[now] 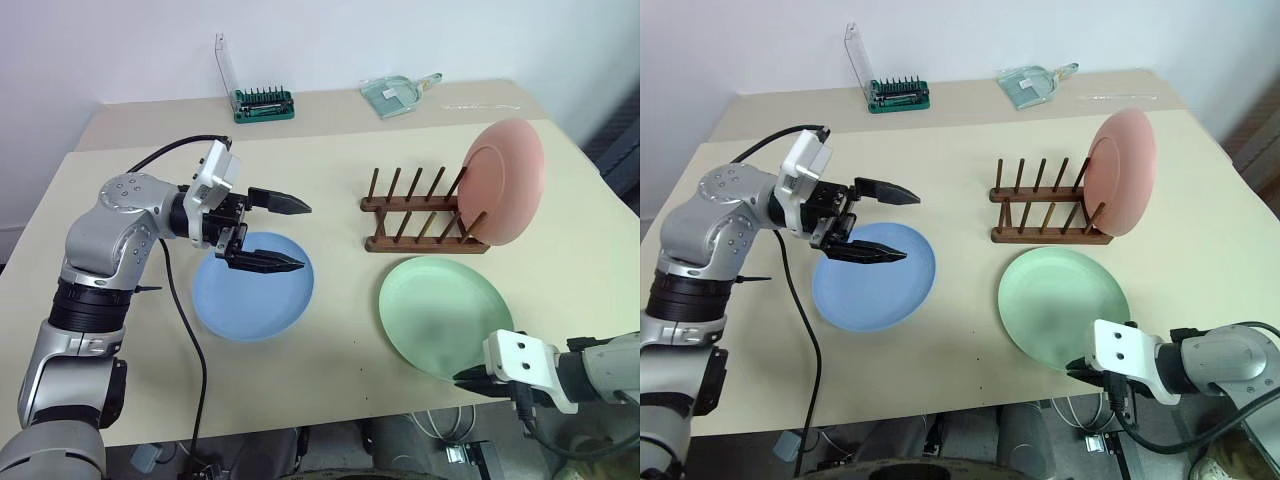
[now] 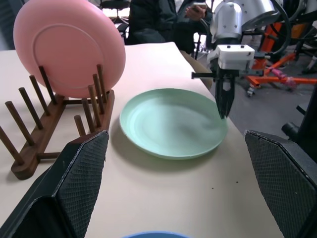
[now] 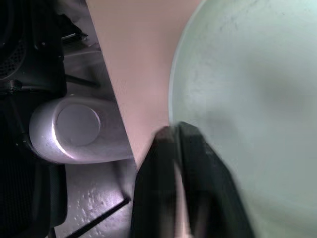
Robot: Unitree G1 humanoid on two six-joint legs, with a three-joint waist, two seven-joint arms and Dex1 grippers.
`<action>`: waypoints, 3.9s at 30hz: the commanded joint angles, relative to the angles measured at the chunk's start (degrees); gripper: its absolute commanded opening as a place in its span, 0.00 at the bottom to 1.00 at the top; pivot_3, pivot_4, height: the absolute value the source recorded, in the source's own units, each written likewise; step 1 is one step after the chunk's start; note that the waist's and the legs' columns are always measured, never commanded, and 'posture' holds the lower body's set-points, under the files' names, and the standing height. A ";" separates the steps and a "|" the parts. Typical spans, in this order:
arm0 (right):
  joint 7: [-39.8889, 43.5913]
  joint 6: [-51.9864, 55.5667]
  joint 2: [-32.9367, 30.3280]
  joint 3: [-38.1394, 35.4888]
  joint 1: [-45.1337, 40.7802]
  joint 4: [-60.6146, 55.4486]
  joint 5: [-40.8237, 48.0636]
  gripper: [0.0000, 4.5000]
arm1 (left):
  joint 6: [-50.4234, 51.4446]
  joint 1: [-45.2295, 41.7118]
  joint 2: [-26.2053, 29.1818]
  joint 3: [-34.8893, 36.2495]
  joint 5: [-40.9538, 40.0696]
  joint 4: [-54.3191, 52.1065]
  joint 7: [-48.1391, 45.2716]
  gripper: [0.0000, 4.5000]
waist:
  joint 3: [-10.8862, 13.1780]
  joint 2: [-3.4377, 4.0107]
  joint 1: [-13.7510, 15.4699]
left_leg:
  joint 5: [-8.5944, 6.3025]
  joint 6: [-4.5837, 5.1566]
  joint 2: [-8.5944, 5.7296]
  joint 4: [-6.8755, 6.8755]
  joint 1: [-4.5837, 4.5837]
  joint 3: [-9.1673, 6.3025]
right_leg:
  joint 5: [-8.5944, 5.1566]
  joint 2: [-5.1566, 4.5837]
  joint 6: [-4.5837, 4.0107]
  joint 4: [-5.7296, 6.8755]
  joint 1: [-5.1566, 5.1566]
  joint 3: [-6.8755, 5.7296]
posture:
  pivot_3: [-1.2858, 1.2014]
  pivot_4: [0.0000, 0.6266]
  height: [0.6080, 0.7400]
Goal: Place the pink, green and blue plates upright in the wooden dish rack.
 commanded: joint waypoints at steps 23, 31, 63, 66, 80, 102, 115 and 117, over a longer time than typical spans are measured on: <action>-0.98 0.88 -0.47 1.28 -2.02 -0.11 -0.62 0.40 | 0.26 -1.12 0.80 1.04 -0.38 -1.16 0.11 1.00 | 0.00 0.00 -0.01 | 0.00 0.00 -0.01 0.00 0.00 0.00 | 0.00 0.00 0.00 0.01 -0.01 0.00 | 0.52 0.24 1.00; -3.31 0.04 0.24 4.52 -4.04 1.76 -4.01 0.13 | 0.39 -1.21 0.71 1.11 -0.50 -1.22 0.25 1.00 | 0.00 0.00 -0.02 | 0.00 0.00 -0.01 0.00 0.00 0.00 | 0.00 0.00 0.00 0.01 -0.01 0.00 | 0.52 0.24 1.00; -45.41 26.23 8.15 -15.06 -55.97 24.82 95.85 0.01 | -0.03 -1.71 -0.09 1.45 -0.57 0.21 0.58 1.00 | 0.06 0.02 -0.12 | -0.04 0.07 0.06 -0.04 -0.20 -0.03 | 0.02 -0.04 -0.03 -0.13 -0.14 -0.08 | 0.52 0.24 1.00; -53.52 24.93 14.39 -14.71 -58.84 25.22 95.85 0.01 | -0.13 -1.61 -0.18 1.51 -0.54 0.02 0.85 1.00 | 0.04 0.07 -0.13 | -0.02 0.03 0.05 -0.03 -0.28 -0.03 | 0.03 -0.03 -0.04 -0.05 -0.26 -0.04 | 0.52 0.24 1.00; -57.13 22.16 20.20 -16.10 -48.02 21.80 92.43 0.01 | -0.21 -1.37 0.08 1.99 -0.71 -0.73 1.87 1.00 | 0.04 0.09 -0.17 | -0.01 0.03 0.04 -0.05 -0.29 -0.04 | 0.03 0.04 -0.04 -0.03 -0.30 -0.04 | 0.52 0.24 1.00; -44.76 26.67 20.02 -14.25 -47.87 34.76 79.10 0.01 | -0.02 -0.88 0.67 2.06 -0.72 -1.60 1.98 1.00 | 0.04 0.11 -0.22 | -0.01 0.04 0.03 -0.04 -0.27 -0.01 | 0.03 0.03 -0.04 -0.02 -0.30 0.00 | 0.52 0.24 1.00; -40.15 29.70 20.82 -12.75 -50.89 37.02 73.89 0.01 | 0.43 -0.76 0.98 2.22 -0.99 -2.17 2.34 1.00 | 0.04 0.11 -0.21 | -0.01 0.03 0.03 -0.02 -0.24 0.00 | 0.04 0.03 -0.05 -0.01 -0.27 0.00 | 0.52 0.24 1.00; -39.87 30.57 20.53 -13.38 -51.31 35.93 75.28 0.01 | 0.51 -0.35 1.19 2.41 -1.15 -2.48 2.42 1.00 | 0.04 0.11 -0.20 | -0.01 0.03 0.03 -0.02 -0.24 -0.01 | 0.04 0.03 -0.05 -0.01 -0.27 0.00 | 0.52 0.24 1.00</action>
